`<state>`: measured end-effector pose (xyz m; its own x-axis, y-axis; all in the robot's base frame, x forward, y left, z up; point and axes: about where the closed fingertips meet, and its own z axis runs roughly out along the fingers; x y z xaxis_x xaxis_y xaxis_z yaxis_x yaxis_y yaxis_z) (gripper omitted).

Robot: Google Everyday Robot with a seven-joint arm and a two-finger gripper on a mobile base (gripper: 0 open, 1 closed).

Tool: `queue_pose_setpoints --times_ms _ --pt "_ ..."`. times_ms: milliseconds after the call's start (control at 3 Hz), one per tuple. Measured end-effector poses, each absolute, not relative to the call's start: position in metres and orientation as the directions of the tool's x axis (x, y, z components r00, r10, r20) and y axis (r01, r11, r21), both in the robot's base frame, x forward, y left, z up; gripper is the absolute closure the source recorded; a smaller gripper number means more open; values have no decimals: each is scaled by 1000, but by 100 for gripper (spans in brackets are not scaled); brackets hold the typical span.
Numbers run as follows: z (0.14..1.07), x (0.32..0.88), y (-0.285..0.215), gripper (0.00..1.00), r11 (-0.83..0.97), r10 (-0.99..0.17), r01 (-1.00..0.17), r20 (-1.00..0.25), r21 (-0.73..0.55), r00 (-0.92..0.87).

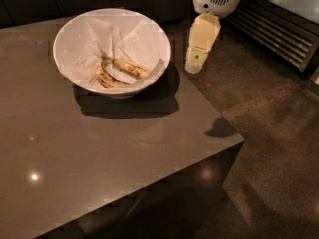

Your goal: Pick banana from white bowl

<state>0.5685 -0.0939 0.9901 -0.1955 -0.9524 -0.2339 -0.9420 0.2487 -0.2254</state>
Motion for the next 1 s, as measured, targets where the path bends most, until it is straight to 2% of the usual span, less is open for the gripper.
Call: queue_pose_setpoints --times_ms 667,1000 --pt "987 576 -90 0 263 -943 -941 -264 -212 -204" --pt "985 590 -62 2 207 -953 -963 -259 -173 -158"
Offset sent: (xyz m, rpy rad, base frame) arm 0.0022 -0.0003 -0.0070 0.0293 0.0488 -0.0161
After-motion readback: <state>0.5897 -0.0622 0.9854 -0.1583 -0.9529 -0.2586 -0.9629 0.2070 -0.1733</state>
